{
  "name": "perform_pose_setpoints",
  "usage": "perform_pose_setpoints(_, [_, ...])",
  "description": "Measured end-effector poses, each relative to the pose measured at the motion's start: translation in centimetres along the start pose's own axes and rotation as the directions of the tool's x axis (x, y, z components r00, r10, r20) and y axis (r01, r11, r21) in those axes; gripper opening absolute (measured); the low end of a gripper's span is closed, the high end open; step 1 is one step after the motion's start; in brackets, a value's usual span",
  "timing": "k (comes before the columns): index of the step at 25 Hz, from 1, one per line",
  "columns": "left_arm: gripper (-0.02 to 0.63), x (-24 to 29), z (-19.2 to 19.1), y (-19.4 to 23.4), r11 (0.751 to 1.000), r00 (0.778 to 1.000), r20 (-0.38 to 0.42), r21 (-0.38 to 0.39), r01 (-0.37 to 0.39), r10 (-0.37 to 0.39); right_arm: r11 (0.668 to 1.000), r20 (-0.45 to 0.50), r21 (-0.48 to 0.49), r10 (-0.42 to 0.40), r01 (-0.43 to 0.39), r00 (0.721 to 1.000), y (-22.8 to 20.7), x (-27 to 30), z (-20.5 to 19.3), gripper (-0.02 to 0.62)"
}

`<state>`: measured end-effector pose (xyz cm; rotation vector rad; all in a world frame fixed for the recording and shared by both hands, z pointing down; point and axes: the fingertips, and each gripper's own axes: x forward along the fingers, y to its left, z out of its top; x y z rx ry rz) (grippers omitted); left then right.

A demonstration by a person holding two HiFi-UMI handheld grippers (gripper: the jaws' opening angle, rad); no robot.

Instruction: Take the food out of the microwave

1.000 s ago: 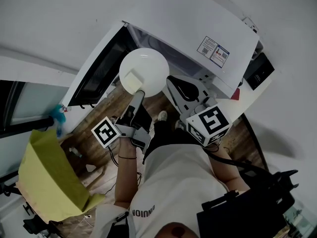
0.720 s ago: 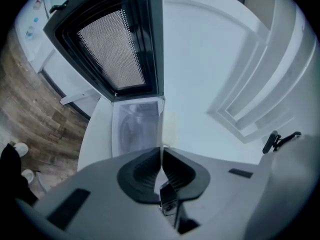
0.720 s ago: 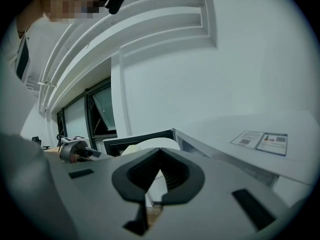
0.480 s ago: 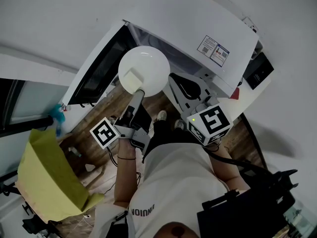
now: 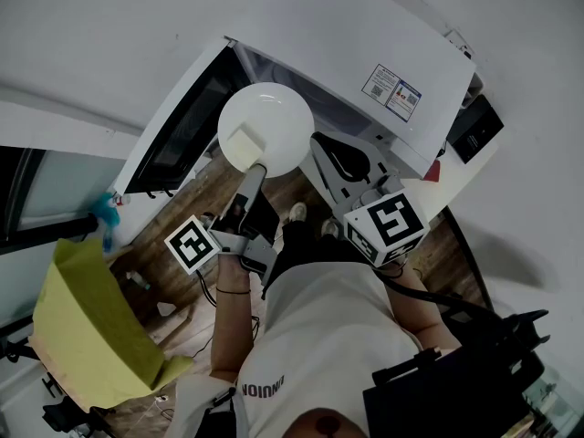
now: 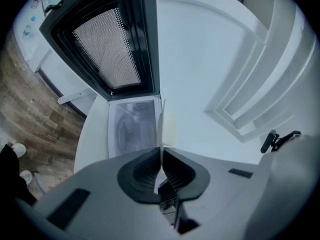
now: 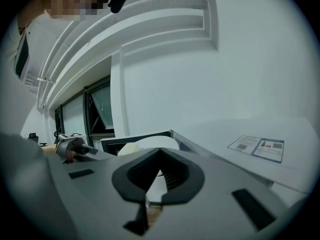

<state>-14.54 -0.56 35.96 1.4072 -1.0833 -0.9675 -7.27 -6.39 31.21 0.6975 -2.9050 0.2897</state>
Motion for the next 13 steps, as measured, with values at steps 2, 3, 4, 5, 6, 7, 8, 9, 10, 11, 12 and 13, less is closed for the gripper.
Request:
perform_pose_setpoints(2, [0.023,0.06,0.00,-0.11,1.000,1.000,-0.003,0.001,0.003,-0.003,1.000,0.000,-0.001,-0.003,0.003,1.000,-0.05,0.00,0.02,0.020])
perform_pose_setpoints(3, [0.023,0.08,0.00,-0.13,1.000,1.000,-0.004,0.001,0.003,-0.003,1.000,-0.001,0.000,-0.004,0.004,1.000,-0.07,0.00,0.01,0.020])
perform_pose_setpoints(4, [0.023,0.10,0.01,-0.14,1.000,1.000,-0.004,0.000,0.003,-0.003,1.000,-0.001,0.001,-0.005,0.005,1.000,-0.09,0.00,0.01,0.020])
perform_pose_setpoints(5, [0.023,0.11,0.01,-0.16,1.000,1.000,-0.004,0.000,0.003,-0.003,1.000,-0.001,0.001,-0.006,0.006,1.000,-0.11,-0.01,-0.01,0.020])
perform_pose_setpoints(6, [0.023,0.12,-0.01,-0.18,1.000,1.000,-0.004,0.000,0.003,-0.003,1.000,-0.001,0.002,-0.006,0.006,1.000,-0.12,-0.02,-0.02,0.020])
perform_pose_setpoints(7, [0.023,0.12,-0.03,-0.20,1.000,1.000,-0.005,0.001,0.003,-0.003,1.000,-0.001,0.002,-0.006,0.006,1.000,-0.14,-0.04,-0.02,0.020])
perform_pose_setpoints(8, [0.023,0.13,-0.05,-0.20,1.000,1.000,-0.006,0.002,0.003,-0.003,1.000,-0.001,0.003,-0.007,0.007,1.000,-0.16,-0.05,-0.01,0.020])
perform_pose_setpoints(9, [0.023,0.12,-0.07,-0.20,1.000,1.000,-0.007,0.003,0.002,-0.002,1.000,0.000,0.003,-0.007,0.007,1.000,-0.17,-0.06,0.00,0.020])
perform_pose_setpoints(10, [0.023,0.12,-0.08,-0.18,1.000,1.000,-0.007,0.004,0.001,-0.001,1.000,0.000,0.003,-0.007,0.007,1.000,-0.18,-0.06,0.02,0.020])
perform_pose_setpoints(11, [0.023,0.10,-0.08,-0.17,1.000,1.000,-0.008,0.003,0.000,0.000,1.000,0.001,0.003,-0.007,0.007,1.000,-0.17,-0.05,0.05,0.020])
perform_pose_setpoints(12, [0.023,0.09,-0.08,-0.15,1.000,1.000,-0.008,0.003,-0.001,0.001,1.000,0.002,0.003,-0.007,0.007,1.000,-0.17,-0.03,0.07,0.020])
perform_pose_setpoints(13, [0.023,0.07,-0.07,-0.13,1.000,1.000,-0.009,0.002,-0.002,0.002,1.000,0.004,0.003,-0.007,0.007,1.000,-0.16,-0.02,0.10,0.020])
